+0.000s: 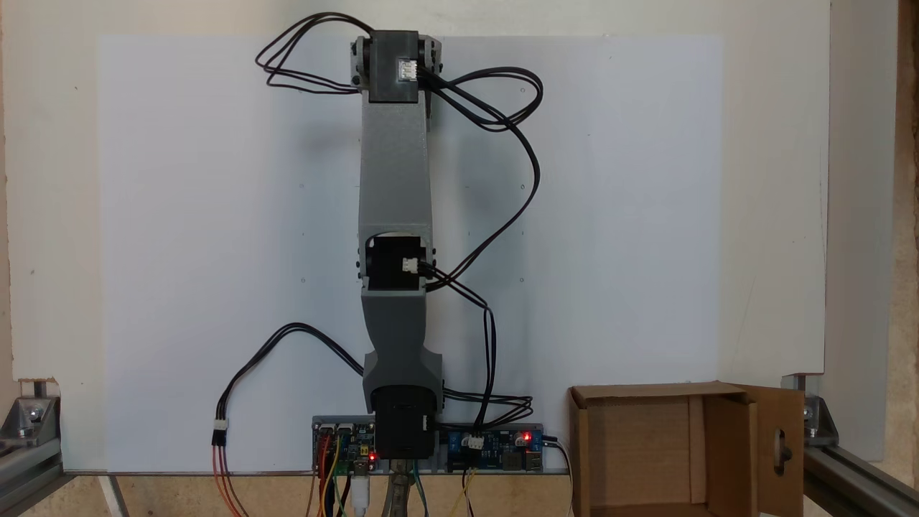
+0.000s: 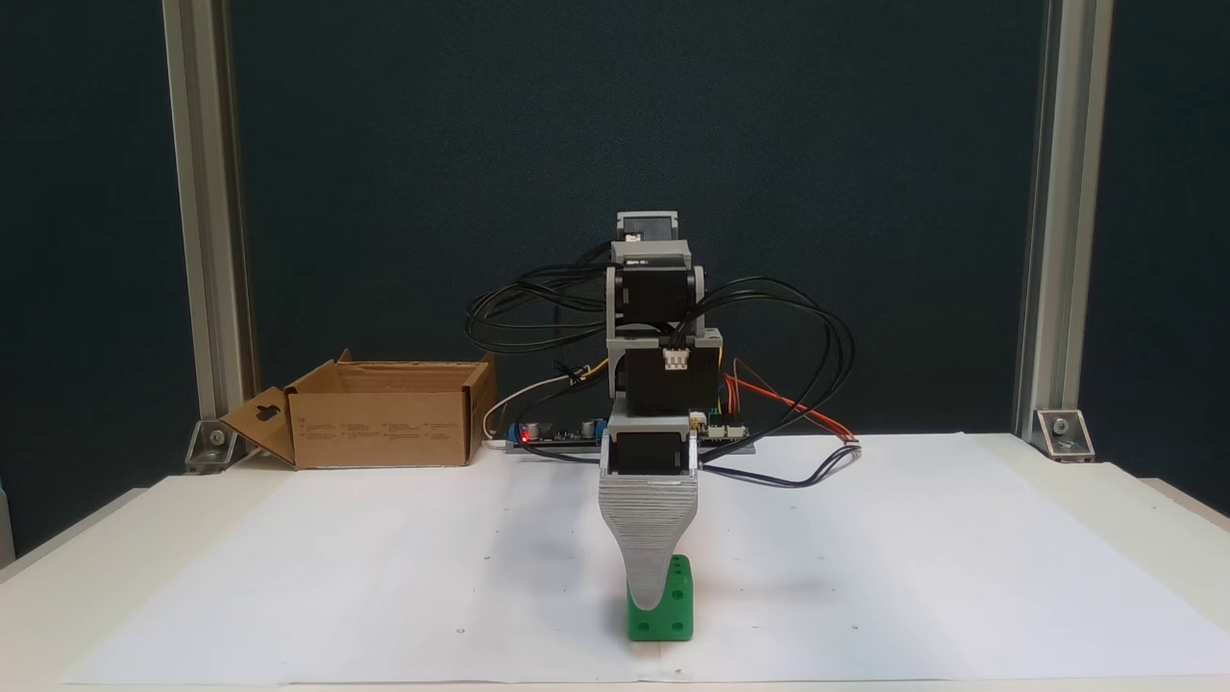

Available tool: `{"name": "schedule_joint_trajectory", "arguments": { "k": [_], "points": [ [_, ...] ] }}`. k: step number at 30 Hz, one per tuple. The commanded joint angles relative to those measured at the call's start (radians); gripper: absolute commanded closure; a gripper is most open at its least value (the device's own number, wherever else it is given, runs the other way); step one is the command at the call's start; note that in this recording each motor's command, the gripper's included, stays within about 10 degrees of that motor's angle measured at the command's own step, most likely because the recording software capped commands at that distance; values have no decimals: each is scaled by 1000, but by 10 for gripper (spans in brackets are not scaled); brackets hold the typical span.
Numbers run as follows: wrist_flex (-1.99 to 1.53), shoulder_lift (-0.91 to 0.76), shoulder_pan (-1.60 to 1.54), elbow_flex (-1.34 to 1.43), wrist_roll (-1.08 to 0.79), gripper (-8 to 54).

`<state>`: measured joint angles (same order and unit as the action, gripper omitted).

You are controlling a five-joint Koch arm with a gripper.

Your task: Grasp a green dice and put it in the bin.

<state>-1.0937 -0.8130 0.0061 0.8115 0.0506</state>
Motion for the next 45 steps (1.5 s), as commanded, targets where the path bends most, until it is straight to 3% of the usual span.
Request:
{"name": "schedule_joint_trajectory", "arguments": {
  "k": [1,45],
  "points": [
    [-2,-3,8,-48,46,24],
    [49,61,6,-44,57,66]
  ]
}}
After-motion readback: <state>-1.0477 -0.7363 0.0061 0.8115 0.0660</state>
